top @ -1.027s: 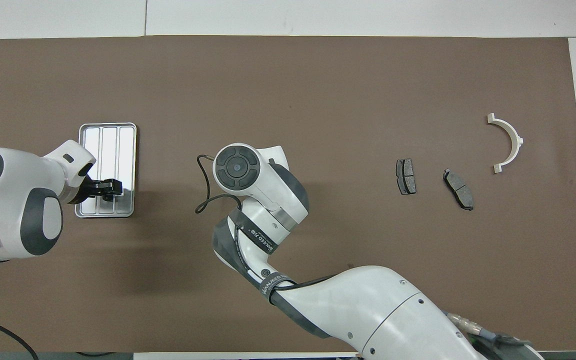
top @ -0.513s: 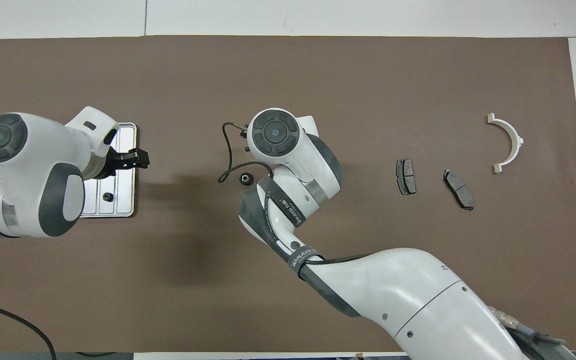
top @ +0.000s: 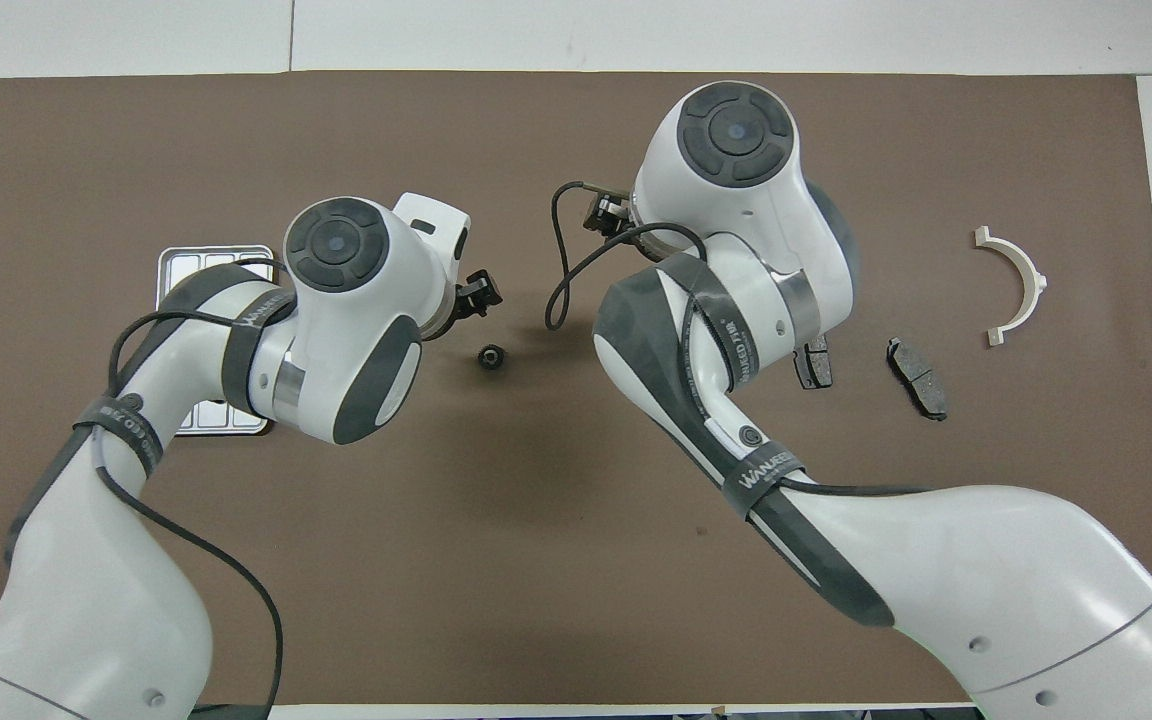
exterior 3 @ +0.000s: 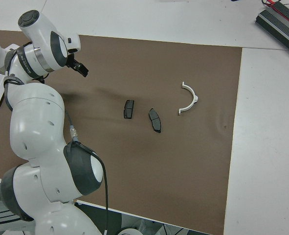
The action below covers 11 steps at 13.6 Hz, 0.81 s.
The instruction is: Pick bearing gear from pile to tray
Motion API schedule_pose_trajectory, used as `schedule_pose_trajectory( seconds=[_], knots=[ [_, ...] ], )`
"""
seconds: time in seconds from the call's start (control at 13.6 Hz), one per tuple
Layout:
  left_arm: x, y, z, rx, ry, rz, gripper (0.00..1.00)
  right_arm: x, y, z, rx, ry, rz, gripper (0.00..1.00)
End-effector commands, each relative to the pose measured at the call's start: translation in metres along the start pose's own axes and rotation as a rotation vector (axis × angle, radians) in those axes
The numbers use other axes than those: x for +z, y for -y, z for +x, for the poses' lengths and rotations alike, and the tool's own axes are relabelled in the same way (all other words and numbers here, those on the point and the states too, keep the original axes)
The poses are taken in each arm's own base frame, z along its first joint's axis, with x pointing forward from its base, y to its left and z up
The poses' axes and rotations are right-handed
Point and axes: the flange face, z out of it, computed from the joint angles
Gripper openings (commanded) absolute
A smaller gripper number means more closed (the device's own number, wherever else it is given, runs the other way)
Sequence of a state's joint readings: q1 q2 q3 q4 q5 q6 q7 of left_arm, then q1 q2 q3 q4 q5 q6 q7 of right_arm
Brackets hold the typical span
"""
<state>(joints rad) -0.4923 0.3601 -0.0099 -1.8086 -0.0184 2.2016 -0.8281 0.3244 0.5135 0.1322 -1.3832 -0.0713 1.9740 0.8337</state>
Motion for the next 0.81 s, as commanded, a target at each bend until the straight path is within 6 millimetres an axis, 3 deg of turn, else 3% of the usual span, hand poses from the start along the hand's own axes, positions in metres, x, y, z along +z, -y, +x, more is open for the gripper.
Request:
schedule_pose_trajectory(
  seconds=[0.0,0.22,0.37,0.51,0.73],
  knots=[
    [0.023,-0.019,-0.009,-0.056,-0.015,0.049,0.89,-0.022,-0.036,0.019,-0.080,0.036,0.001,1.00],
    [0.038,-0.013,-0.020,-0.043,-0.015,0.068,0.79,-0.056,-0.090,0.038,-0.176,0.026,-0.001,1.00],
    [0.039,-0.014,-0.022,-0.074,-0.022,0.057,0.71,-0.083,-0.129,0.039,-0.273,0.012,0.010,1.00],
    [0.048,-0.019,-0.036,-0.090,-0.036,0.035,0.69,-0.114,-0.166,0.028,-0.357,-0.010,-0.003,1.00],
    [0.053,-0.019,-0.040,-0.103,-0.046,0.017,0.69,-0.158,-0.204,0.009,-0.337,0.019,-0.038,1.00]
  ],
)
